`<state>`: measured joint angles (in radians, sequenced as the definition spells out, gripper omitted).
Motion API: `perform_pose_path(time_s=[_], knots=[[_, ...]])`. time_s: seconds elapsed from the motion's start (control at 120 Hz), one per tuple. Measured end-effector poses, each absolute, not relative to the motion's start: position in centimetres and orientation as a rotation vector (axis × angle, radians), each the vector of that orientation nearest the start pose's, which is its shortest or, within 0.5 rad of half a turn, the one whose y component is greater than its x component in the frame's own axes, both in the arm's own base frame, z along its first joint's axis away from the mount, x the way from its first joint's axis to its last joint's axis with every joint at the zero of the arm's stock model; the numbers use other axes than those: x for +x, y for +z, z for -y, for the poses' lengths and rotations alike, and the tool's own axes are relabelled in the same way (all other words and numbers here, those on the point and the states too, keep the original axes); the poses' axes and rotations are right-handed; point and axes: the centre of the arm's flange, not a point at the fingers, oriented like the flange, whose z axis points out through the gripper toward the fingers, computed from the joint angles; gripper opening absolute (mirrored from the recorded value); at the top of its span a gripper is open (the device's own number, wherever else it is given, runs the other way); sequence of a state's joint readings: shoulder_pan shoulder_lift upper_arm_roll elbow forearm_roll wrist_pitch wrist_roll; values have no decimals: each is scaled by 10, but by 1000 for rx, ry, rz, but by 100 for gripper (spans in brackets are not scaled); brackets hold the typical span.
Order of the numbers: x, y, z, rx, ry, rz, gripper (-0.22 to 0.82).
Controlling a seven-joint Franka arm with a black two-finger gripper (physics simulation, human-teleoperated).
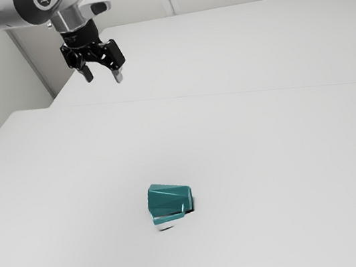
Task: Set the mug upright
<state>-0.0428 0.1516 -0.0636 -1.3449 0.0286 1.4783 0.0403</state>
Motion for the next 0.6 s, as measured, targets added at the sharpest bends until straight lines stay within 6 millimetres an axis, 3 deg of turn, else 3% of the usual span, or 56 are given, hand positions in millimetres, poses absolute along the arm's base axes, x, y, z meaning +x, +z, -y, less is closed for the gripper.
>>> perform_pose_path(time_s=[0.192, 0.333, 0.425, 0.6], knots=[[590, 630, 56, -3163, 51, -229, 60], [591, 616, 19, -3308, 106, -100, 60], [591, 599, -1, -3388, 166, -17, 60], [586, 550, -18, -3506, 335, 104, 60]])
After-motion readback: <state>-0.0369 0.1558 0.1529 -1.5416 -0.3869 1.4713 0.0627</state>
